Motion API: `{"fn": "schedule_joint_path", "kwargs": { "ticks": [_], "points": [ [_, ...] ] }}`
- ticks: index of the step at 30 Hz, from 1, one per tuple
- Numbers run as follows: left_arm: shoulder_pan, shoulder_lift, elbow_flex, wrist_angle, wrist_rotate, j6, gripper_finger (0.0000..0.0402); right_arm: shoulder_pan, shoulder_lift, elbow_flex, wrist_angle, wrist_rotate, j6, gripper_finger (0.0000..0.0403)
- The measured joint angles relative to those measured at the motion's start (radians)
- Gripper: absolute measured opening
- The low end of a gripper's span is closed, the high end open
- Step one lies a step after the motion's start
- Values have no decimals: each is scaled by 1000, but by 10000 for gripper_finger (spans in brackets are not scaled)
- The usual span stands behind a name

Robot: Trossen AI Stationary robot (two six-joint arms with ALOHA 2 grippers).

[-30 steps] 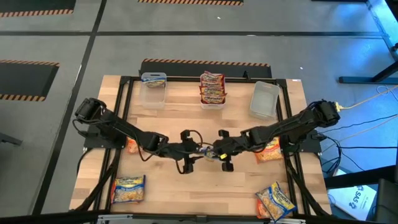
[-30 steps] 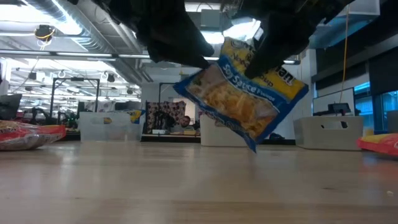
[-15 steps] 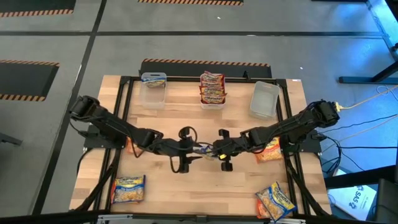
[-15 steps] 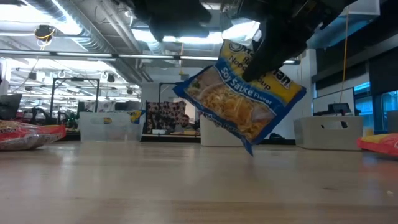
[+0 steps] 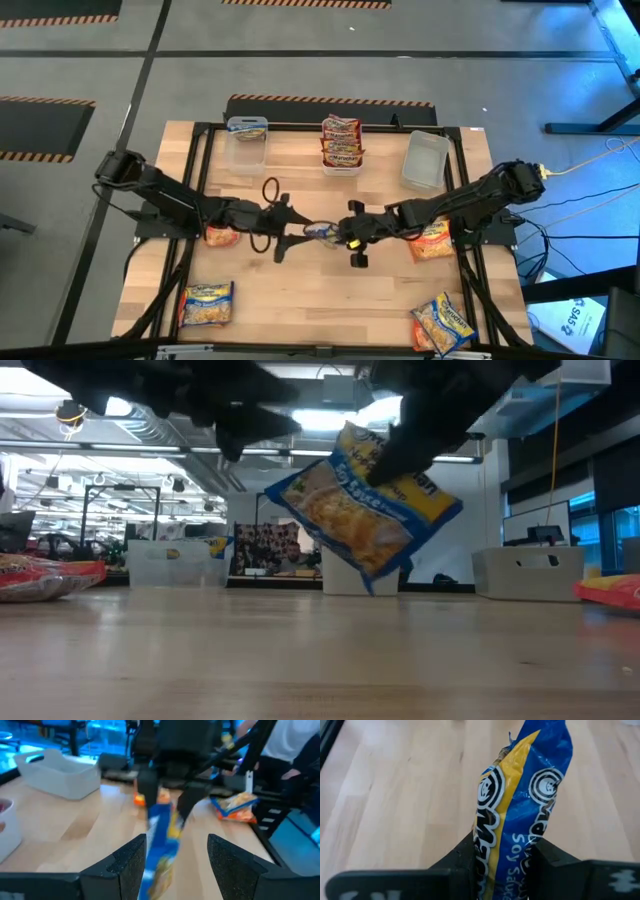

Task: Sort Maruchan noodles
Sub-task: Put the blue noodle pack into the transparent bin

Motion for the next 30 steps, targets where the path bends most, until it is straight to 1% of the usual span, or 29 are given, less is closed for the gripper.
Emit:
{"fn": "schedule_joint_path", "kwargs": {
  "ticks": [4,6,7,8,10,12,16,18,21,26,30],
  "points": [
    [3,-5,33,-12,63,31,204,-34,16,1,26,-39,-3,94],
    [3,6,48,-12,70,41,204,-44,24,0,30,-57,-3,94],
    [5,20,56,-7,68,41,204,-47,34,-1,47,-61,-10,94],
    [6,29,55,-13,63,41,204,-46,49,1,101,-64,-20,94],
    [7,58,52,-7,50,40,204,-45,69,2,130,-70,-31,94],
    [5,80,53,-17,8,27,204,-44,106,20,160,-84,-37,94],
    [6,120,67,-8,5,16,204,-44,152,57,157,-96,-50,94],
    [7,152,90,0,38,15,204,-44,156,68,161,-96,-54,94],
    [4,159,101,-13,62,18,204,-44,160,80,160,-98,-59,94],
    [13,159,103,-55,26,22,204,-44,160,103,152,-106,-71,94],
    [20,159,102,-150,4,15,204,-44,159,107,152,-119,-72,94]
  ]
}}
